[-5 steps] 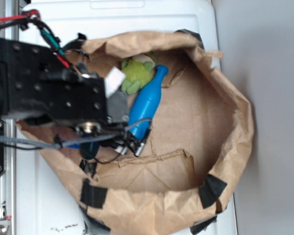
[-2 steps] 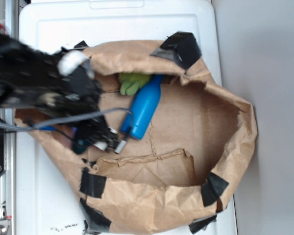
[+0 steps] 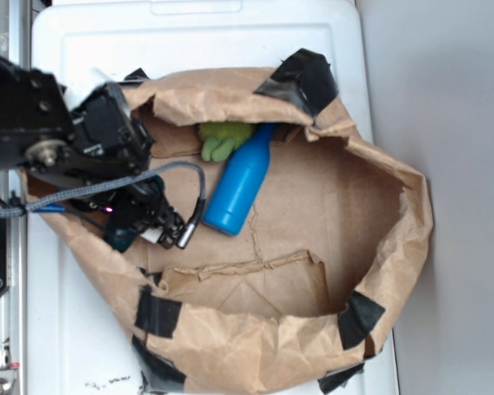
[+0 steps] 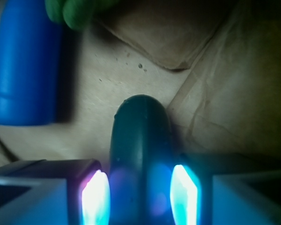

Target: Grab the plastic pickle.

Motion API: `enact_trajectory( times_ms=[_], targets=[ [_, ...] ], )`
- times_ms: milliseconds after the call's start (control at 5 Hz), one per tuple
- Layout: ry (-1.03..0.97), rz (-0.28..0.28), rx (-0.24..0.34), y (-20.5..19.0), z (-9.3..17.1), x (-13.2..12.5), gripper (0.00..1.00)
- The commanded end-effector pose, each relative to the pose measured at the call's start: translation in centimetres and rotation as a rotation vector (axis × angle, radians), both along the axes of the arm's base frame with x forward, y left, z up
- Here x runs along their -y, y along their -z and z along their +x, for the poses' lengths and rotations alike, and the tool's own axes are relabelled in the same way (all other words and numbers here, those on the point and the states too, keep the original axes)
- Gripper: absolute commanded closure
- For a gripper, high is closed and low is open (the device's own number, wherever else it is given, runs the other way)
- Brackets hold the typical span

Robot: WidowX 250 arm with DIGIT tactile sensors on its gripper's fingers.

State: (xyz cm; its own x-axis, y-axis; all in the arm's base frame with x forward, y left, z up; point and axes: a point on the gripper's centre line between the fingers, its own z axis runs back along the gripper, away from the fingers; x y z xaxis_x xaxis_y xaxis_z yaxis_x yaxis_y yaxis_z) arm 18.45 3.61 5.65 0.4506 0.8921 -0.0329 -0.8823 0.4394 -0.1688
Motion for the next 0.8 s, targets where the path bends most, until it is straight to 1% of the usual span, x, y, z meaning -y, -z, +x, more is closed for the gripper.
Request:
enact_trajectory(
  times_ms=[0,200,400,600],
  targets=[
    [-0.067,-0.085,0.056,-6.0,3.0,-1.0,1.0],
    [-0.026,-0.065,0.081,-7.5,6.3,-0.4,1.0],
    [0.003,-0.017,0.102,-8.2,8.5,-0.4,1.0],
    [0.026,-0.006,0.114,-8.4,9.6,-0.7,1.0]
  ],
)
